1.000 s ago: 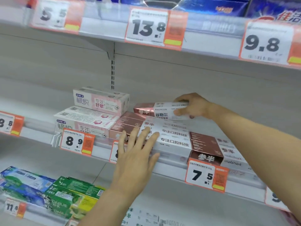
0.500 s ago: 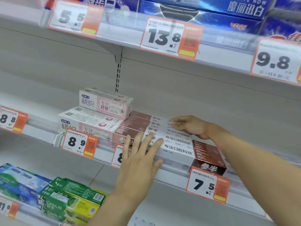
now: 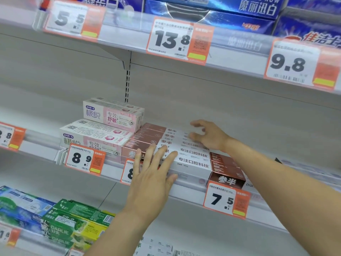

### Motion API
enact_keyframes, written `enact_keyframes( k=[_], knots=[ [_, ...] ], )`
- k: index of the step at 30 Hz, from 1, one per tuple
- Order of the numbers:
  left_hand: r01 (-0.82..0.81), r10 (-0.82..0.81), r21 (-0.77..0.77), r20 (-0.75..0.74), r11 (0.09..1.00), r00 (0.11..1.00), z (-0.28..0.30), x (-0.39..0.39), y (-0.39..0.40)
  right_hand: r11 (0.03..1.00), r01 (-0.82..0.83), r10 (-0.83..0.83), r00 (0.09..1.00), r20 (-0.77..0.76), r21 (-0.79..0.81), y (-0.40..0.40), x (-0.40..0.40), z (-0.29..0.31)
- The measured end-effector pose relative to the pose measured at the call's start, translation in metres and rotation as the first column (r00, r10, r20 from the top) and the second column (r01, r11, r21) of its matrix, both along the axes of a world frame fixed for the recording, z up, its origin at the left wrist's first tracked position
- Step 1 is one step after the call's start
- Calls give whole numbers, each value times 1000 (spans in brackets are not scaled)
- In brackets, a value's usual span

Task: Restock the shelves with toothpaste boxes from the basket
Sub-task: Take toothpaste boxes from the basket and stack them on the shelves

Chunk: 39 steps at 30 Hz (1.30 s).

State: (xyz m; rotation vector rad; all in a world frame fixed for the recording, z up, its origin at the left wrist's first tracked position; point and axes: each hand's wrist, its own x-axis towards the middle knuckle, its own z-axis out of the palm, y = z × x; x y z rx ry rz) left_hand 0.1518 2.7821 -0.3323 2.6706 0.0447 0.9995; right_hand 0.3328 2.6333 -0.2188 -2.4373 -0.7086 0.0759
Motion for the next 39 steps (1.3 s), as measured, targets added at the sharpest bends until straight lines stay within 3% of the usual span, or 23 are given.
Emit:
enact_keyframes(
  k=[3,6,8,10,11,13,15,17,21,24,27,29,31,34,39],
  knots=[
    [31,-31,-10,-3,999,1000,0,-3,0,964,-34,-49,952,302,262,-13,-55,8],
    [56,-49,-98,72,994,996,8,-9,-6,899,-103,-70,926,370,425,-45,-127,-4],
    [89,-56,-153,212,984,976,20,-18,-18,862,-117,-29,960,280,492,-72,-171,-31],
    [158,-107,-177,267,971,958,26,-29,-37,902,-97,41,989,139,421,-100,-203,-76],
    [199,-162,-179,202,963,966,25,-36,-50,940,-83,79,997,27,332,-113,-214,-104],
    [271,-296,-182,-125,945,947,11,-50,-78,987,-46,82,966,-244,152,-141,-228,-165],
    [330,-353,-135,-479,934,803,-15,-57,-105,1000,-17,21,909,-416,15,-170,-232,-227],
    [429,-356,-70,-686,901,635,-47,-65,-126,996,-10,-38,861,-507,-92,-191,-233,-276],
    [479,-280,-123,-921,869,272,-116,-79,-139,973,191,-229,775,-589,-128,-213,-250,-349],
    [439,-192,-116,-972,891,132,-157,-85,-133,957,164,-281,716,-639,-238,-224,-270,-387],
    [279,-179,-147,-980,949,90,-200,-97,-138,941,96,-308,648,-697,-326,-230,-287,-415],
    [224,-165,-147,-984,963,61,-235,-107,-149,945,88,-287,680,-675,-314,-230,-289,-425],
    [229,-128,-112,-990,967,57,-266,-112,-160,956,89,-254,728,-637,-280,-230,-280,-430],
    [257,-121,-78,-981,963,153,-296,-102,-165,952,67,-243,762,-600,-300,-229,-256,-431],
    [322,-179,-132,-977,937,119,-329,-97,-158,938,-18,-233,706,-669,-346,-217,-233,-442]
  ],
)
